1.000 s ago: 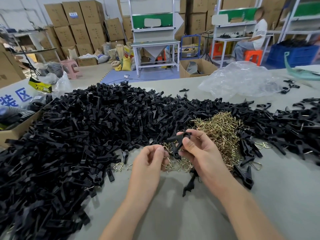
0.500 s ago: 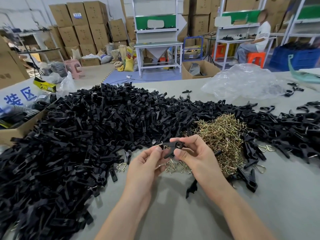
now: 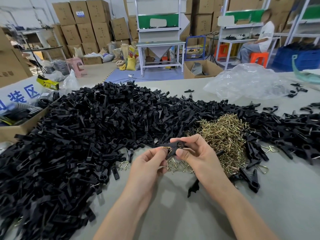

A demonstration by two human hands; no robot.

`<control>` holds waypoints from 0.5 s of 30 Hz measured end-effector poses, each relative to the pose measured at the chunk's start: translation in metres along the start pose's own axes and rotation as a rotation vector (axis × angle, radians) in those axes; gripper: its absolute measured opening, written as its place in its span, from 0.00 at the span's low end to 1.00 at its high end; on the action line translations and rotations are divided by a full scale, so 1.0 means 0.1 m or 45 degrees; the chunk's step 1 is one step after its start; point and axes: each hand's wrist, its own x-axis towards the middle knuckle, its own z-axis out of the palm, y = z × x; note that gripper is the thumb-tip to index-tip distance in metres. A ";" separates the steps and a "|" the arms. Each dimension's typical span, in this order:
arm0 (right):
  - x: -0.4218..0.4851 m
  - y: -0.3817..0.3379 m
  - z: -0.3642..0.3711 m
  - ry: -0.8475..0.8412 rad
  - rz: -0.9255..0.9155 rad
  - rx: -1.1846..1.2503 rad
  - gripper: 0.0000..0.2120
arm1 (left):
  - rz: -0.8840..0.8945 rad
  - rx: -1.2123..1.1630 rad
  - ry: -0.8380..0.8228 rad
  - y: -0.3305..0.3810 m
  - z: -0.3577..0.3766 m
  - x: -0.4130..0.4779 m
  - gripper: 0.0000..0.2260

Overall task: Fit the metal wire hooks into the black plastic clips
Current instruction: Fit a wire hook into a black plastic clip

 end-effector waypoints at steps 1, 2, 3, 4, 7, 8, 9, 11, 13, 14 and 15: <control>0.00 -0.01 0.01 -0.002 0.004 0.013 0.13 | -0.007 -0.009 0.000 0.00 0.00 0.00 0.06; 0.00 -0.02 0.00 0.000 0.008 0.020 0.11 | -0.018 -0.013 -0.006 0.00 0.01 0.01 0.06; 0.00 -0.02 0.00 0.004 0.008 0.015 0.10 | -0.033 -0.019 -0.018 0.00 0.01 0.01 0.06; 0.00 -0.01 -0.01 0.011 0.003 -0.004 0.10 | -0.052 -0.027 -0.035 0.00 0.01 0.01 0.05; -0.01 0.02 -0.04 0.009 0.014 -0.079 0.12 | -0.082 -0.040 -0.086 -0.02 0.01 0.02 0.04; -0.01 0.02 -0.03 0.000 0.025 -0.116 0.12 | -0.080 -0.034 -0.091 -0.03 0.02 0.02 0.06; -0.02 0.02 -0.01 -0.008 0.030 -0.164 0.12 | -0.083 -0.040 -0.094 -0.04 0.04 0.01 0.08; -0.03 0.04 0.03 0.000 0.031 -0.250 0.15 | -0.120 -0.083 -0.126 -0.05 0.09 0.01 0.11; -0.06 0.05 0.05 0.020 0.029 -0.347 0.20 | -0.165 -0.099 -0.216 -0.05 0.13 0.00 0.12; -0.06 0.06 0.05 0.019 0.024 -0.401 0.21 | -0.176 -0.092 -0.261 -0.04 0.13 -0.01 0.13; -0.07 0.07 0.06 0.009 0.022 -0.448 0.21 | -0.179 -0.075 -0.298 -0.04 0.13 -0.02 0.17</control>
